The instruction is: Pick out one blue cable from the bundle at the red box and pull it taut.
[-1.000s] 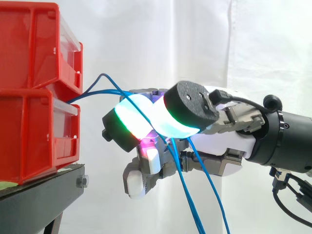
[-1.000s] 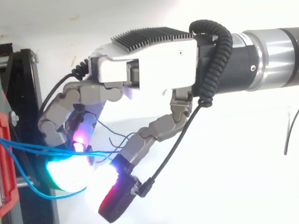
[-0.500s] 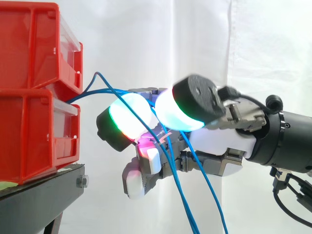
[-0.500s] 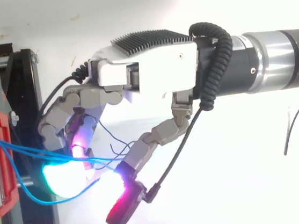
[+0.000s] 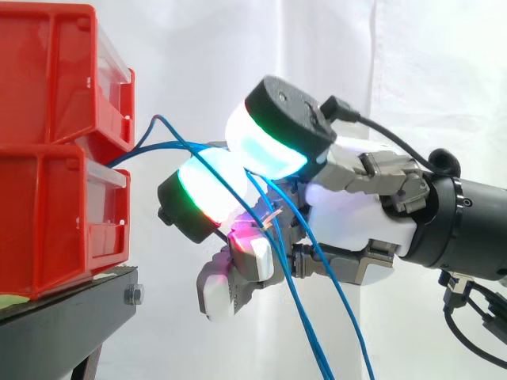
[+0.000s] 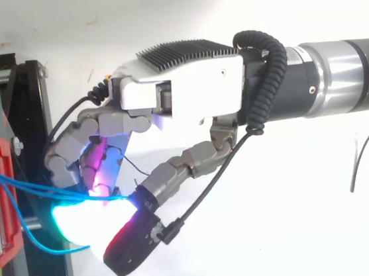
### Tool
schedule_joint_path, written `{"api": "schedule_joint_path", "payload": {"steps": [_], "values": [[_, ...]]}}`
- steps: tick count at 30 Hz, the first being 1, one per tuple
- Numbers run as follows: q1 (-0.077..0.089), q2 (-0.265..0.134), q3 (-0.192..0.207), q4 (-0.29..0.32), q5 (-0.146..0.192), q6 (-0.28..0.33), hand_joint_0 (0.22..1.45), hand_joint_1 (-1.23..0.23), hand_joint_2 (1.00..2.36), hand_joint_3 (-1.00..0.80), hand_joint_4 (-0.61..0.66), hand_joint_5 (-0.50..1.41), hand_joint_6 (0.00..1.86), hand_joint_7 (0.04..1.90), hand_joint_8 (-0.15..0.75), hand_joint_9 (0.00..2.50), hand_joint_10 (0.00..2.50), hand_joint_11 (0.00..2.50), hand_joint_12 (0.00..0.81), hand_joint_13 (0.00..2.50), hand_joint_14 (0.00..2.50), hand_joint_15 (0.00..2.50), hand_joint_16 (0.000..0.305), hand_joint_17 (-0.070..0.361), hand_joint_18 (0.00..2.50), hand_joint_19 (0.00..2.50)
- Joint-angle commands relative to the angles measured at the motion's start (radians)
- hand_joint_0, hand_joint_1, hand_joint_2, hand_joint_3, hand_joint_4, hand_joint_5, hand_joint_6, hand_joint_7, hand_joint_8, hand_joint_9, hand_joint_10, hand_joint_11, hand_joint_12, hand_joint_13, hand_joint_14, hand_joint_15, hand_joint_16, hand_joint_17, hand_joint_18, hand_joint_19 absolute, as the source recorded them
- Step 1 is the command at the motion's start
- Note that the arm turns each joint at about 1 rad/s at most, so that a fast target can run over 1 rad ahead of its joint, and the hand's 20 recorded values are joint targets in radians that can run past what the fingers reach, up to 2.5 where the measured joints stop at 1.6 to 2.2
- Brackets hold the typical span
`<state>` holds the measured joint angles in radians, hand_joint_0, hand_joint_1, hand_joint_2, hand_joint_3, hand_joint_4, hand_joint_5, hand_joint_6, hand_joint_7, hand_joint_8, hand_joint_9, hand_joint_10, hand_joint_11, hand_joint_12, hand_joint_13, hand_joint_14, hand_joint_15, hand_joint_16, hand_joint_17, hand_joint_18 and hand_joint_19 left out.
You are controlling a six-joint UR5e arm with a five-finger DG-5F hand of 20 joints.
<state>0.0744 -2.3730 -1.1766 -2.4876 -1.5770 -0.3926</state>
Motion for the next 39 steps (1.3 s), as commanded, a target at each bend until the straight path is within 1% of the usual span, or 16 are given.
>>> {"api": "schedule_joint_path", "payload": {"steps": [1,2,3,4,9,11,12,14,16,18,23,25,27,30,37,39], "values": [[0.001,0.000,0.000,0.003,0.000,0.000,0.65,-0.75,1.01,-0.37,0.06,-0.12,0.89,1.01,0.311,1.18,0.02,0.71,0.333,0.96,0.02,0.48,0.034,0.076,0.77,0.48],[0.001,0.000,0.000,0.001,0.000,0.000,0.66,-0.79,1.01,-0.36,0.05,-0.12,0.89,1.03,0.307,1.16,0.02,0.71,0.341,0.97,0.02,0.48,0.034,0.077,0.77,0.48],[0.001,0.000,0.000,-0.001,-0.001,0.000,0.69,-0.84,1.01,-0.36,0.02,-0.12,0.89,1.10,0.308,1.16,0.02,0.73,0.344,0.97,0.02,0.47,0.034,0.077,0.78,0.47],[0.001,0.000,0.000,-0.001,-0.003,0.000,0.70,-0.86,1.01,-0.36,0.01,-0.13,0.90,1.09,0.310,1.17,0.02,0.72,0.342,0.97,0.02,0.47,0.034,0.077,0.78,0.47],[0.001,0.000,0.000,0.003,-0.001,0.000,0.78,-0.93,1.00,-0.45,-0.12,-0.13,0.92,1.15,0.301,1.17,0.02,0.74,0.344,0.98,0.02,0.46,0.037,0.083,0.84,0.44],[0.001,0.000,0.000,0.003,-0.001,0.000,0.79,-0.94,1.00,-0.49,-0.14,-0.13,0.92,1.15,0.300,1.17,0.02,0.75,0.343,0.99,0.02,0.46,0.038,0.084,0.85,0.44],[0.001,0.000,0.000,0.001,-0.001,0.000,0.80,-0.95,1.00,-0.50,-0.16,-0.13,0.94,1.14,0.282,1.25,0.03,0.82,0.337,1.02,0.02,0.48,0.038,0.085,0.86,0.43],[0.001,0.000,0.000,-0.004,-0.003,0.000,0.80,-0.96,1.00,-0.50,-0.18,-0.13,0.94,1.15,0.286,1.35,0.03,0.95,0.333,1.06,0.02,0.52,0.037,0.084,0.89,0.42],[0.001,0.000,0.000,-0.004,-0.003,0.000,0.80,-0.96,1.00,-0.50,-0.19,-0.13,0.95,1.15,0.281,1.40,0.03,1.04,0.333,1.08,0.02,0.53,0.036,0.081,0.90,0.42],[0.001,0.001,0.000,-0.004,-0.003,0.000,0.80,-0.96,1.00,-0.50,-0.19,-0.12,0.95,1.16,0.271,1.44,0.03,1.08,0.327,1.10,0.02,0.54,0.035,0.079,0.90,0.41],[0.001,0.000,0.000,-0.004,-0.003,0.000,0.80,-0.97,1.00,-0.50,-0.20,-0.13,0.95,1.17,0.256,1.44,0.03,1.10,0.317,1.11,0.02,0.55,0.033,0.075,0.91,0.39],[0.001,0.000,0.000,-0.004,-0.003,0.000,0.81,-0.97,1.00,-0.50,-0.18,-0.15,0.97,1.07,0.232,1.35,0.02,1.09,0.313,1.10,0.02,0.54,0.033,0.073,0.90,0.37],[0.001,0.000,0.000,-0.004,-0.003,0.000,0.81,-0.96,1.00,-0.50,-0.12,-0.18,0.97,0.94,0.205,1.26,0.02,1.08,0.304,1.05,0.02,0.52,0.032,0.072,0.87,0.35],[0.001,0.000,0.000,-0.004,-0.003,0.000,0.82,-0.96,1.00,-0.50,-0.08,-0.19,0.96,0.86,0.185,1.19,0.02,1.03,0.304,1.02,0.02,0.50,0.031,0.071,0.85,0.34],[0.001,0.001,0.000,-0.002,-0.003,0.003,0.82,-0.95,1.00,-0.50,-0.04,-0.22,0.95,0.82,0.162,1.08,0.02,0.98,0.297,0.96,0.02,0.48,0.031,0.070,0.80,0.33],[0.001,0.000,0.000,-0.004,-0.003,0.000,0.82,-0.95,1.00,-0.50,-0.03,-0.22,0.96,0.81,0.172,1.11,0.02,1.05,0.298,0.97,0.02,0.49,0.030,0.068,0.80,0.34]]}}
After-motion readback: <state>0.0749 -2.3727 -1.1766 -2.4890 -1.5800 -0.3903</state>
